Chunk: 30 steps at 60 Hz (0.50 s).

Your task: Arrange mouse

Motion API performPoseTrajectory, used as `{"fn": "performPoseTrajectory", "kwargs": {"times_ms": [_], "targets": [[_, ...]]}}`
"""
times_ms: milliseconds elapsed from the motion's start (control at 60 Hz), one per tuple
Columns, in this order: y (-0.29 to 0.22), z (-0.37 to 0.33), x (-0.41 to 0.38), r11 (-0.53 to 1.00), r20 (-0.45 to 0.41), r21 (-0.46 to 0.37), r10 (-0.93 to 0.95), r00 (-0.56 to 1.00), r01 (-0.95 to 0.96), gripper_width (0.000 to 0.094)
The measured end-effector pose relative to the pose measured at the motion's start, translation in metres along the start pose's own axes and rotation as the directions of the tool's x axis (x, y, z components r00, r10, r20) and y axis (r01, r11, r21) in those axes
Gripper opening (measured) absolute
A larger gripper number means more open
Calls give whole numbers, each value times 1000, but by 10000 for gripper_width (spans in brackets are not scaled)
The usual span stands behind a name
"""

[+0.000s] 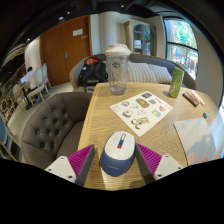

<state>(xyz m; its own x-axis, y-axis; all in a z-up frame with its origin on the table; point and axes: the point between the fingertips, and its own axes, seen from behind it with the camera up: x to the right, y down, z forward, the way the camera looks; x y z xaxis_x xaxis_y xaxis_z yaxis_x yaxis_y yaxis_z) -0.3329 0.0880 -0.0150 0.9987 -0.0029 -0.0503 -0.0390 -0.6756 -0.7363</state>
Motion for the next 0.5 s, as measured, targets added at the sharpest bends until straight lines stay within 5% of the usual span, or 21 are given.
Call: {"fn": "performPoseTrajectory", "kwargs": {"times_ms": [117, 233, 333, 433, 500], "targets": [[-10, 10, -6, 999, 14, 22, -40, 999, 39, 811], [-17, 18, 3, 998, 14, 51, -37, 999, 37, 539], [-15, 15, 3, 997, 34, 46, -64, 997, 63, 510], [-10, 14, -2, 995, 92, -43, -90, 992, 94, 429], [-2, 1, -22, 986, 224, -116, -90, 970, 119, 399]]}}
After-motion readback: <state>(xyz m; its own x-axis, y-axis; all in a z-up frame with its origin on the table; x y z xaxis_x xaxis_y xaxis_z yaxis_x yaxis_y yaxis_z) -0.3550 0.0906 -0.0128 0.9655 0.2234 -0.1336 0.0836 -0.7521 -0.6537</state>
